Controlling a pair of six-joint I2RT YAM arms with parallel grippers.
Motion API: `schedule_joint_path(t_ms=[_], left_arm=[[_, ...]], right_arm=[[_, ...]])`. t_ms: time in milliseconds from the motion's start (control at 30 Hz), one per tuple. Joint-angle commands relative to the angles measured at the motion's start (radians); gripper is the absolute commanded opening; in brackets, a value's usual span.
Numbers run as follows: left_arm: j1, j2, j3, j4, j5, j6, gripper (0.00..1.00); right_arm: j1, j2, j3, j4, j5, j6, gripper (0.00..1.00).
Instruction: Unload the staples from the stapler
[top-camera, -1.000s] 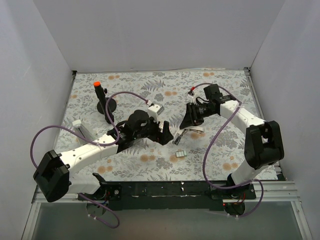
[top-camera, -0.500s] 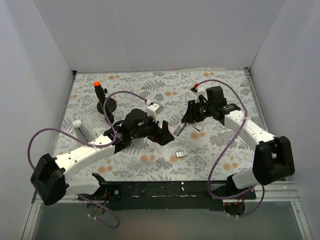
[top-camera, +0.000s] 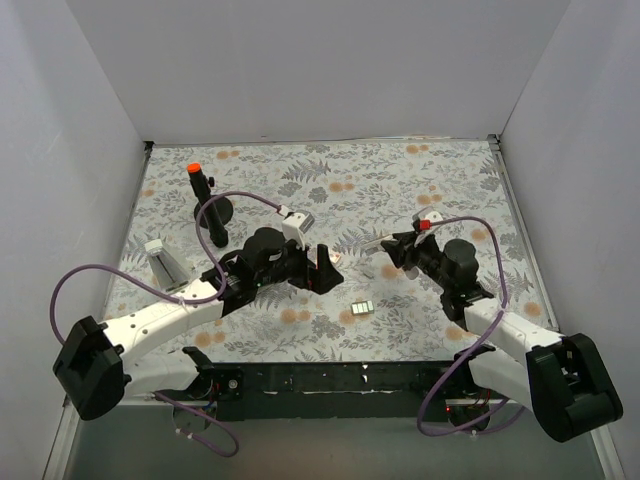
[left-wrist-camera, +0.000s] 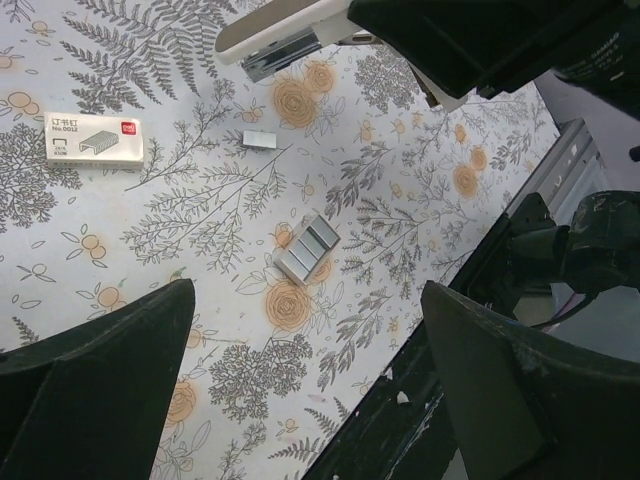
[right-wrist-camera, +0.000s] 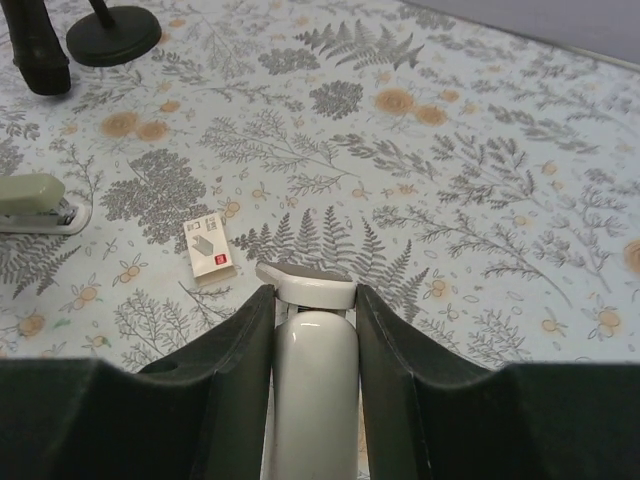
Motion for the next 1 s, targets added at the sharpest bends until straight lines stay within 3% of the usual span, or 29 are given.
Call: schedule_joint_path(t_ms=[0, 167, 267, 300, 367, 433, 533, 667, 700, 767, 833, 867, 967], left_arm=[[0.004, -0.054, -0.015, 0.03, -0.052, -0.004, 0.98], [0.004, -0.074, -0.037, 0.047, -0.055, -0.013, 0.98], [0.004, -0.077, -0.037, 0.04, -0.055, -0.011, 0.98], [0.004, -0.079, -0.037, 0.037, -0.057, -0.008, 0.98], [0.004, -0.082, -0.035, 0.028, -0.067, 0.001, 0.98], [0.004, -0.084, -0.032, 0.019, -0.087, 0.003, 0.98], [0.004, -0.065, -0.013, -0.013, -0.158, 0.004, 0.98], [0.006, 0.004, 0.072, -0.076, -0.114, 0.105, 0.98], [0.004, 0.022, 0.117, -0.087, -0.044, 0.172, 0.98], [0.006, 0.068, 0.153, -0.117, 0.006, 0.219, 0.95], [0.006, 0.114, 0.198, -0.127, 0.083, 0.265, 0.87], [0.004, 0.13, 0.21, -0.127, 0.11, 0.275, 0.77], [0.004, 0.186, 0.251, -0.121, 0.198, 0.302, 0.59]], right_arm=[[0.008, -0.06, -0.101, 0.429, 0.027, -0.108, 0.01], [0.006, -0.083, -0.098, 0.378, 0.108, -0.111, 0.01], [0.008, -0.07, 0.075, 0.036, 0.228, -0.005, 0.01], [0.005, -0.05, 0.159, -0.243, 0.301, 0.031, 0.01], [0.002, 0.037, 0.386, -0.493, 0.337, 0.144, 0.01], [-0.007, 0.1, 0.563, -0.79, 0.28, 0.182, 0.01], [-0.021, 0.203, 0.685, -1.05, 0.166, 0.254, 0.01], [-0.027, 0.288, 0.811, -1.226, -0.098, 0.168, 0.01], [-0.026, 0.297, 0.821, -1.252, -0.162, 0.156, 0.01], [-0.026, 0.315, 0.847, -1.332, -0.204, 0.121, 0.01], [-0.024, 0.311, 0.855, -1.34, -0.261, 0.107, 0.01], [-0.024, 0.293, 0.85, -1.334, -0.282, 0.108, 0.01], [-0.023, 0.26, 0.832, -1.3, -0.344, 0.133, 0.01]])
